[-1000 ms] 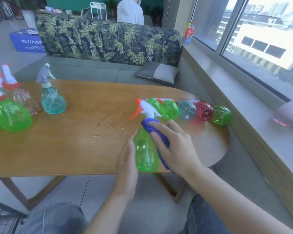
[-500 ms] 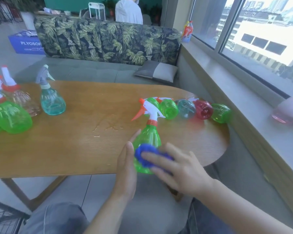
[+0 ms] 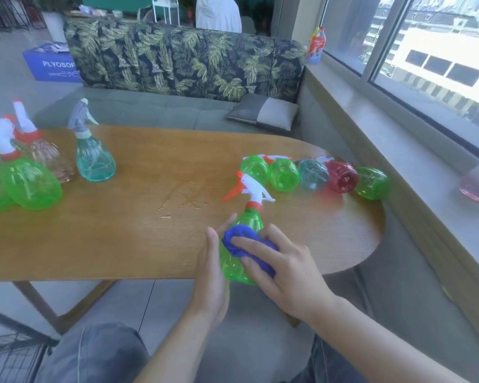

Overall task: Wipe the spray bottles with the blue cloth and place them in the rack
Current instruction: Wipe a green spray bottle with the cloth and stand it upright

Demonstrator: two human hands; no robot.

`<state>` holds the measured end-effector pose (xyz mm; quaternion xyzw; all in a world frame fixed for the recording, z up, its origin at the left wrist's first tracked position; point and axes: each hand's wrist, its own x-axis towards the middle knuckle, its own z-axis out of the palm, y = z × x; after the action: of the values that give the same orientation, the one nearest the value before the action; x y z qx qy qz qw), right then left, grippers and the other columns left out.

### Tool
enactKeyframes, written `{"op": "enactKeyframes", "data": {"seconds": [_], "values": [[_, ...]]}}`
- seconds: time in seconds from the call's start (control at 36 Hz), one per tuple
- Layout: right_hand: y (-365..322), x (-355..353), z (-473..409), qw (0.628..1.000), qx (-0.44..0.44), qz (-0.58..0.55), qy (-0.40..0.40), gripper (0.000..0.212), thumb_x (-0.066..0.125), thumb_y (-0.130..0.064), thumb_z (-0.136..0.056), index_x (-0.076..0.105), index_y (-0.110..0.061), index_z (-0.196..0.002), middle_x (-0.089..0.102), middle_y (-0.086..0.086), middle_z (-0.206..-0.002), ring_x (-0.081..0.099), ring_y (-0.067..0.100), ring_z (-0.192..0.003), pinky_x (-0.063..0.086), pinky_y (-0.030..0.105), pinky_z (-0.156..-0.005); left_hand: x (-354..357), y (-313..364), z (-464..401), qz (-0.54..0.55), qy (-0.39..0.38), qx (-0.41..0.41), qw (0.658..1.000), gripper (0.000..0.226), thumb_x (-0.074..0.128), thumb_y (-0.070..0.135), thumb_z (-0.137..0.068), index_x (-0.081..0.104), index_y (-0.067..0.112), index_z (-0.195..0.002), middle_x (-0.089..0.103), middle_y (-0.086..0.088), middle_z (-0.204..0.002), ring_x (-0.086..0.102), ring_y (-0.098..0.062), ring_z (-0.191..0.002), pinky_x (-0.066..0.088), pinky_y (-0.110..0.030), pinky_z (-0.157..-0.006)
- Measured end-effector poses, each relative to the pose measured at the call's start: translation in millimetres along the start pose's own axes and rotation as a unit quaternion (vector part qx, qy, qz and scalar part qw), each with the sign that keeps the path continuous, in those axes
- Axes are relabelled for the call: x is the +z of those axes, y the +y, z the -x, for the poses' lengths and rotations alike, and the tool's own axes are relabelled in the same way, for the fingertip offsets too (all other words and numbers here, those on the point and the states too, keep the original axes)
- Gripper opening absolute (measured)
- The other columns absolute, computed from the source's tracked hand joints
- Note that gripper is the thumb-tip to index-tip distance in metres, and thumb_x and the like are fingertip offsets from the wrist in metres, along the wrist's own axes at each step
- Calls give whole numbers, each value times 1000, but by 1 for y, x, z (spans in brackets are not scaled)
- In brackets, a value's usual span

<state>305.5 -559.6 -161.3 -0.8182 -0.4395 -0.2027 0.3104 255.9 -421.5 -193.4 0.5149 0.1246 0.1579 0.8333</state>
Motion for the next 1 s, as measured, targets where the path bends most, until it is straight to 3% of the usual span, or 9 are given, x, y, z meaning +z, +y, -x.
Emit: {"op": "enactKeyframes", "data": {"seconds": [0.19, 0.28, 0.42, 0.5, 0.58, 0.67, 0.78, 0.92, 1.0], "values": [[-4, -8, 16, 991, -110, 39, -71, 27, 53, -40, -108, 70, -33, -129, 54, -1, -98, 45, 17, -67, 48, 30, -52, 3, 8, 3, 23, -7, -34, 999, 64, 31, 71, -101, 67, 39, -143, 74, -19, -134, 67, -51, -126, 53, -64, -108], [-2, -18, 13, 989, -115, 32, -82, 28, 55, -40, -107, 71, -33, -129, 54, -3, -100, 47, 13, -70, 40, 20, -57, 4, 12, 6, 27, -18, -23, 999, 64, 34, 73, -102, 66, 37, -145, 72, -18, -138, 65, -48, -130, 49, -66, -113], [2, -24, 15, 989, 73, -123, 40, 29, 57, -37, -105, 72, -31, -130, 53, -18, -101, 56, 2, -87, 42, 14, -78, 5, 10, 7, -15, -26, 44, 999, 81, 75, 80, -82, 66, 31, -145, 65, -9, -151, 57, -34, -144, 35, -68, -123], [3, -18, 15, 942, 233, -213, 116, 27, 57, -28, -105, 71, -35, -126, 65, -6, -101, 63, 11, -97, 44, 18, -86, 5, 6, 4, -23, -31, 60, 997, 82, 83, 76, -76, 65, 37, -146, 61, -2, -155, 53, -29, -149, 33, -70, -124], [6, -5, 17, 873, 350, -313, 129, 26, 56, -37, -105, 71, -39, -125, 73, -9, -109, 65, 9, -98, 48, 33, -92, 5, 4, 2, -28, -35, 67, 997, 78, 87, 65, -77, 63, 38, -146, 61, 0, -155, 52, -29, -148, 34, -69, -124], [-2, 5, 20, 851, 375, -349, 118, 25, 55, -34, -108, 71, -35, -126, 75, -8, -114, 67, 9, -104, 51, 39, -96, 5, 3, 2, -9, -39, 53, 998, 70, 84, 44, -79, 63, 35, -146, 65, -3, -150, 57, -32, -144, 36, -70, -122], [-14, 7, 19, 842, 364, -377, 132, 25, 52, -20, -109, 70, -26, -126, 75, -6, -119, 69, 15, -115, 52, 41, -103, 4, 1, 0, 4, -43, 53, 998, 66, 80, 43, -82, 63, 33, -146, 66, -3, -149, 58, -32, -142, 38, -71, -121], [-12, 4, 16, 848, 362, -358, 150, 25, 53, -22, -109, 70, -30, -125, 74, -10, -118, 67, 12, -113, 51, 37, -101, 1, -2, -3, -49, -53, 80, 994, 61, 68, 38, -96, 53, 45, -155, 51, 24, -161, 41, -4, -154, 30, -52, -130], [-16, 4, 15, 847, 359, -361, 155, 25, 53, -22, -109, 70, -31, -125, 74, -11, -117, 67, 12, -111, 50, 33, -96, -1, -7, -7, -61, -64, 85, 992, 57, 58, 43, -98, 53, 50, -154, 47, 25, -164, 36, -5, -158, 25, -55, -132]]}}
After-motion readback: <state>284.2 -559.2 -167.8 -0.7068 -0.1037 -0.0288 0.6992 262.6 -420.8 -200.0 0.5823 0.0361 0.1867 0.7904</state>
